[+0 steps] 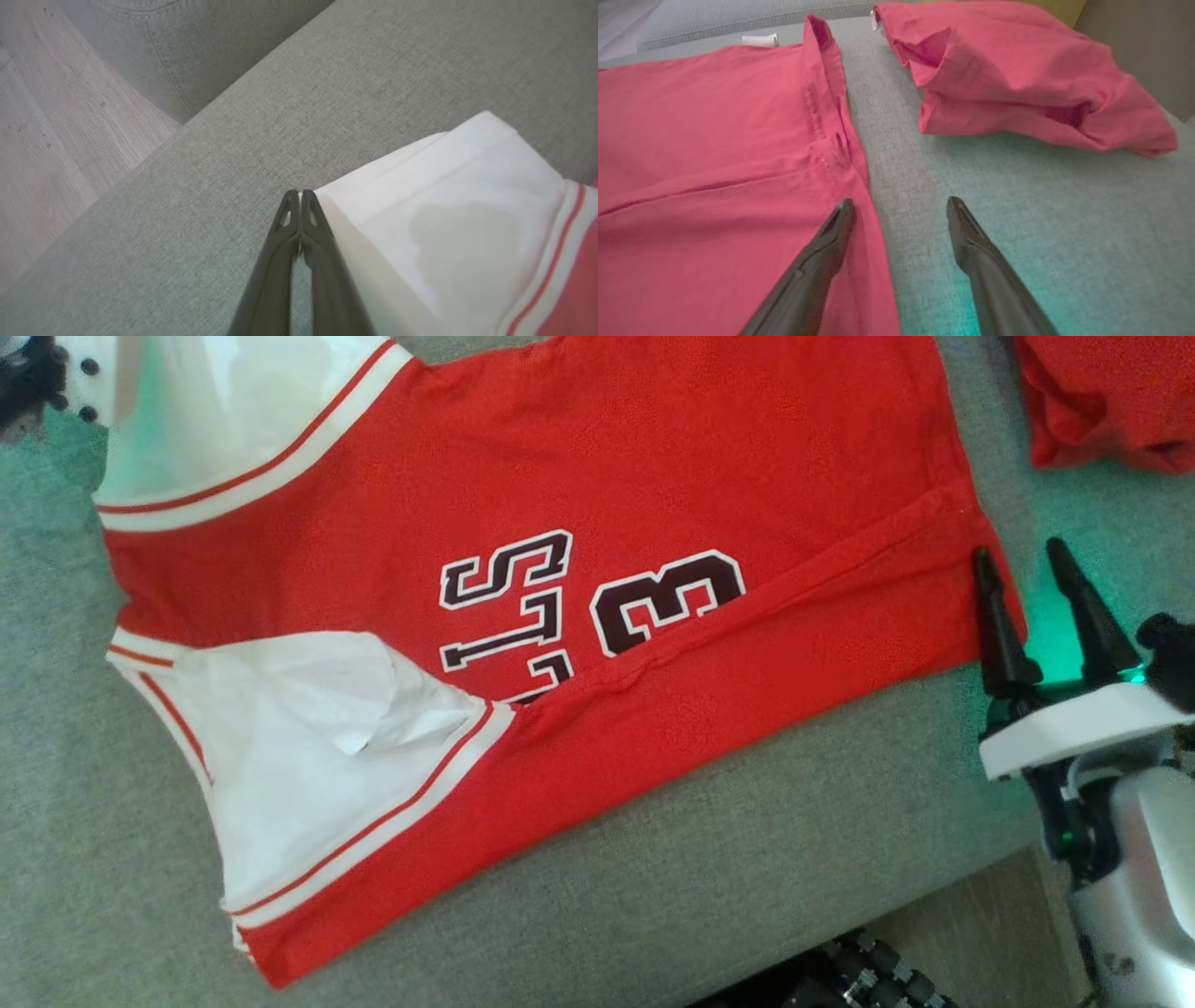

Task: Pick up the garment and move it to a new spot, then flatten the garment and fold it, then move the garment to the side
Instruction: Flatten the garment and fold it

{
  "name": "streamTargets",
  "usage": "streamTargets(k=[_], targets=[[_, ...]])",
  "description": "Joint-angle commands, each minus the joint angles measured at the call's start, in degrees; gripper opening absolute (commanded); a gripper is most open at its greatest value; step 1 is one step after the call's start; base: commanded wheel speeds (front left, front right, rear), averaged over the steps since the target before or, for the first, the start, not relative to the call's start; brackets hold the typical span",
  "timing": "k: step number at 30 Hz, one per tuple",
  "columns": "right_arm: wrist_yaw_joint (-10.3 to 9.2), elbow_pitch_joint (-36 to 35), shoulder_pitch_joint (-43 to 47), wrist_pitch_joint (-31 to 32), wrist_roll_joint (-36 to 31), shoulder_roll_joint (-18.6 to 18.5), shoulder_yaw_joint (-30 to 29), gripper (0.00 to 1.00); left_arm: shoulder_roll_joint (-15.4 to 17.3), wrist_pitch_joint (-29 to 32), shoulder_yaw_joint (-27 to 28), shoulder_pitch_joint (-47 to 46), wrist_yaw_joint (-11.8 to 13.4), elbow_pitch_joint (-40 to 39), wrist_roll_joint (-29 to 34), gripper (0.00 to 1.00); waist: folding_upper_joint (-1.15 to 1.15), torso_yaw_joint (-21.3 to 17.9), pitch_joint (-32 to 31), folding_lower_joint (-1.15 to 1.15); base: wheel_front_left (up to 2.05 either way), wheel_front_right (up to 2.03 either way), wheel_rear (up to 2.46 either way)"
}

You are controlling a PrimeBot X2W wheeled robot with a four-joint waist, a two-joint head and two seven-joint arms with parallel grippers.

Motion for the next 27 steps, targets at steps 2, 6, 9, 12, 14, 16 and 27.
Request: streamTargets(k=[2, 6, 9, 12, 14, 16, 27], targets=[[-0.05, -2.49, -1.30, 0.06, -0.36, -2.07, -0.16, 1.00, 2.67, -0.57, 2.45, -2.67, 0.20, -2.89, -0.25, 0.00, 0.00, 0.36, -0.46, 0.00, 0.00, 0.00, 0.00], [-0.05, -4.56, -3.55, 2.12, 1.04, -3.23, -0.32, 1.00, 2.32, -1.61, 2.00, -2.43, -0.04, -4.06, -0.52, 0.00, 0.00, 1.47, -1.54, 0.00, 0.00, 0.00, 0.00], [-0.05, -5.55, -5.44, 5.30, 1.69, -4.58, 0.20, 1.00, 2.12, -3.13, 2.09, -2.72, -0.08, -5.00, -0.26, 0.00, 0.00, 2.27, -2.16, 0.00, 0.00, 0.00, 0.00], [-0.05, -6.02, -7.56, 9.05, 2.10, -6.02, 0.90, 1.00, 1.98, -3.58, 1.86, -2.56, -0.29, -5.86, -1.04, 0.00, 0.00, 3.29, -2.59, 0.00, 0.00, 0.00, 0.00], [-0.05, -6.43, -9.03, 11.28, 2.25, -6.81, 1.42, 1.00, 2.02, -3.90, 1.45, -2.45, -0.46, -6.51, -1.51, 0.00, 0.00, 4.03, -2.75, 0.00, 0.00, 0.00, 0.00], [-0.05, -6.57, -10.72, 13.41, 2.55, -7.19, 1.98, 1.00, 2.20, -4.50, 1.07, -2.49, -0.60, -7.06, -1.79, 0.00, 0.00, 4.73, -2.93, 0.00, 0.00, 0.00, 0.00], [-0.05, 0.35, -22.91, 24.16, 1.92, -6.46, 5.84, 1.00, 2.50, -7.90, -1.26, -4.35, -0.92, -8.48, -2.88, 0.00, 0.00, 8.61, -2.60, 0.00, 0.00, 0.00, 0.00]])
